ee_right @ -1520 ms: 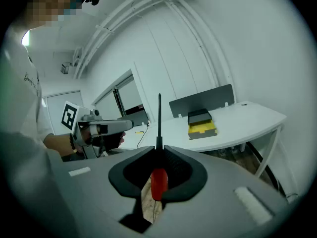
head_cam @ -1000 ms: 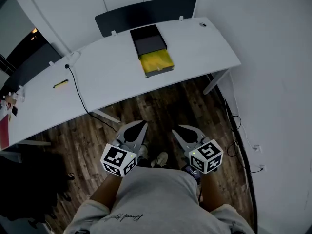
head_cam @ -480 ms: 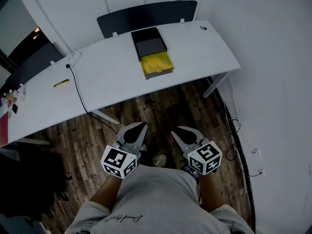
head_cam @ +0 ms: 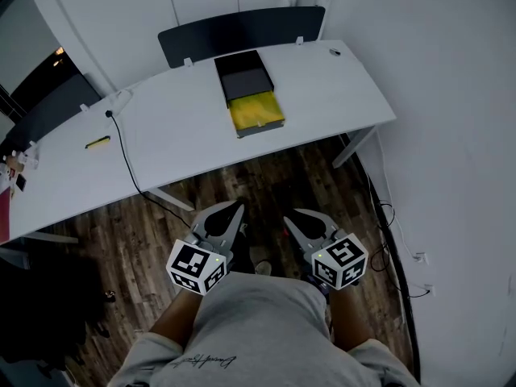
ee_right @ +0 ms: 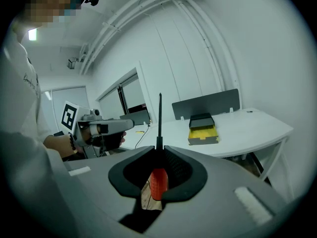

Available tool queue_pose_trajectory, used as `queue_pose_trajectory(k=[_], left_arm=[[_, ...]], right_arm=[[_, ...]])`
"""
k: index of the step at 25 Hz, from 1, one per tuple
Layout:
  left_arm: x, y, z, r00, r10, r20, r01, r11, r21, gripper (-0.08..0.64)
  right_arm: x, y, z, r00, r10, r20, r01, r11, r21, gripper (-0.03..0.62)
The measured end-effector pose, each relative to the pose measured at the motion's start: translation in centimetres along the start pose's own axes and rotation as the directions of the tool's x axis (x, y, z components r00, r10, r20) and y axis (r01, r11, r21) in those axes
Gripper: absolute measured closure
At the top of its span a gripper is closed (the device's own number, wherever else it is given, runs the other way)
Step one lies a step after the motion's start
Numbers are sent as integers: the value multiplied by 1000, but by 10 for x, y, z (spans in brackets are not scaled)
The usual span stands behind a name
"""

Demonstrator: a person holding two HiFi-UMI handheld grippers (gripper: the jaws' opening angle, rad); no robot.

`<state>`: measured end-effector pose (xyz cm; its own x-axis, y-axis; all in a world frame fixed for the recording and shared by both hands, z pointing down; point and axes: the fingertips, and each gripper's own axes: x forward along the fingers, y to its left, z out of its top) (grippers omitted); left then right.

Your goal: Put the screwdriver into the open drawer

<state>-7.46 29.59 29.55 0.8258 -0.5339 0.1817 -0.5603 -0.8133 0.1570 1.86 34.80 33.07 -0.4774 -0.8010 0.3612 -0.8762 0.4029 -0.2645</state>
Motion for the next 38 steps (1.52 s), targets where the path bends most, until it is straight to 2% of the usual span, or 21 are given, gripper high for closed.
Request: queue_pose_trajectory(k=[12,19,38], left_arm=[[42,41,-1,1000,3,-21,-3,1000,-23,560],[85,70,7,999,-16,-31,15,1000,-24,560],[206,197,63,993,-104,-53,105,995,6,560]], right_arm=[[40,-39,18,1000,-9,-27,9,1000,3,518],[71,-70,33,999,-8,-44,8,1000,10,518],[195,-155,121,997,-67,-40,68,997,27,518]])
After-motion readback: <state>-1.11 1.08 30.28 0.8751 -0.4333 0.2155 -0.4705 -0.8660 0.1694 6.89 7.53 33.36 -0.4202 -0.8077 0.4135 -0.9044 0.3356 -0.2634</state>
